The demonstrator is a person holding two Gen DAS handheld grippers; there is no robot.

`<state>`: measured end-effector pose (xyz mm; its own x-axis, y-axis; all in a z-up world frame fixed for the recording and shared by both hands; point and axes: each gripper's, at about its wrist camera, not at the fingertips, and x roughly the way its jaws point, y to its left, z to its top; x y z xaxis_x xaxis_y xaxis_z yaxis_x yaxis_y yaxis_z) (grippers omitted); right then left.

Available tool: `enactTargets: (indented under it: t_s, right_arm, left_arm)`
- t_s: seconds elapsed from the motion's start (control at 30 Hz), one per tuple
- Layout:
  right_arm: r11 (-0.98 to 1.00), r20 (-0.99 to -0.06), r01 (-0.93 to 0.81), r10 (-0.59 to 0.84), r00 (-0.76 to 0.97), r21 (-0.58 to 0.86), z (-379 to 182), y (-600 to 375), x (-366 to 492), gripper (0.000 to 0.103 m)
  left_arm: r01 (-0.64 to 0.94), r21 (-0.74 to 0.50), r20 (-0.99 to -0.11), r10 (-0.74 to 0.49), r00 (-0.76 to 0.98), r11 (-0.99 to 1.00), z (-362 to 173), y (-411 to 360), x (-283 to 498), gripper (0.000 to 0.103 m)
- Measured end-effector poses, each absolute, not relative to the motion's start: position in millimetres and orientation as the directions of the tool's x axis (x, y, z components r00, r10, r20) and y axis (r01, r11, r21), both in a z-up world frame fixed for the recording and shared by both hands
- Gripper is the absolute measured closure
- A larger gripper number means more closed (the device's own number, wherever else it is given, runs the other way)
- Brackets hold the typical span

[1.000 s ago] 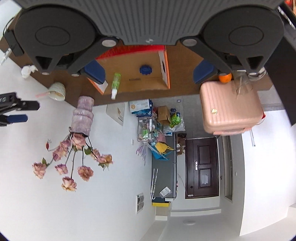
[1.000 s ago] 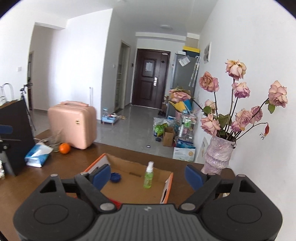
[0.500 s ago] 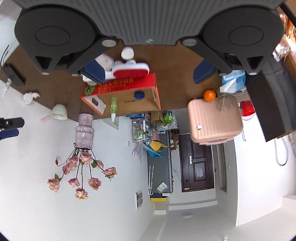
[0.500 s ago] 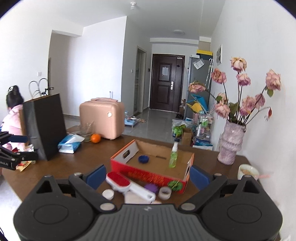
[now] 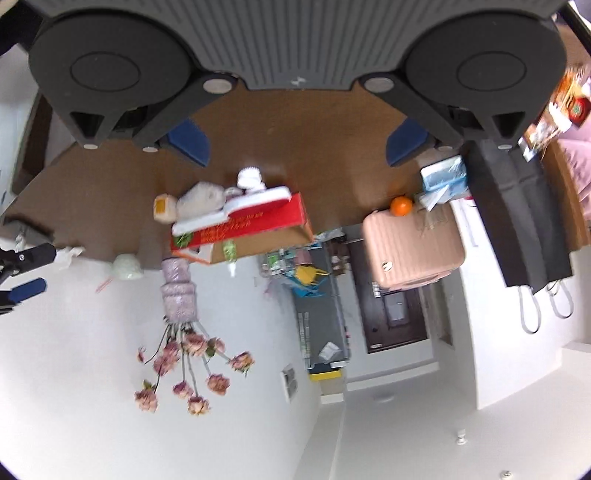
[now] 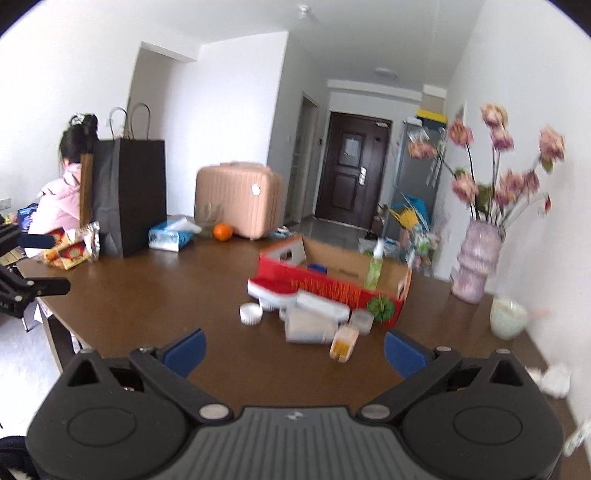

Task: Organize rigid objects
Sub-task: 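Grasp the white bottle cap with the left tool while the right tool grasps the cream bottle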

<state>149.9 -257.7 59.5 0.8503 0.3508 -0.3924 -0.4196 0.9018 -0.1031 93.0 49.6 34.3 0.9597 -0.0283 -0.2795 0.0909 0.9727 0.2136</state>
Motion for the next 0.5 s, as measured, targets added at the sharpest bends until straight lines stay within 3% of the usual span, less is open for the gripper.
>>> enactTargets:
  t_s: [0.23,0.5]
  right_arm:
    - [0.914,-0.418,-0.383,0.298,0.858,-0.133,-10.2,-239.9,138.9,0.0]
    - [0.944,-0.464,-0.323,0.254,0.849,-0.074,-38.8,-234.8,182.9,0.001]
  left_arm:
    - [0.154,0.17,-0.386,-0.078,0.919,0.973,-20.5,33.9,114.3,0.0]
    - [0.167,0.103,-0.461,-0.102,0.882,0.981,-27.5,16.8,186.1,0.0]
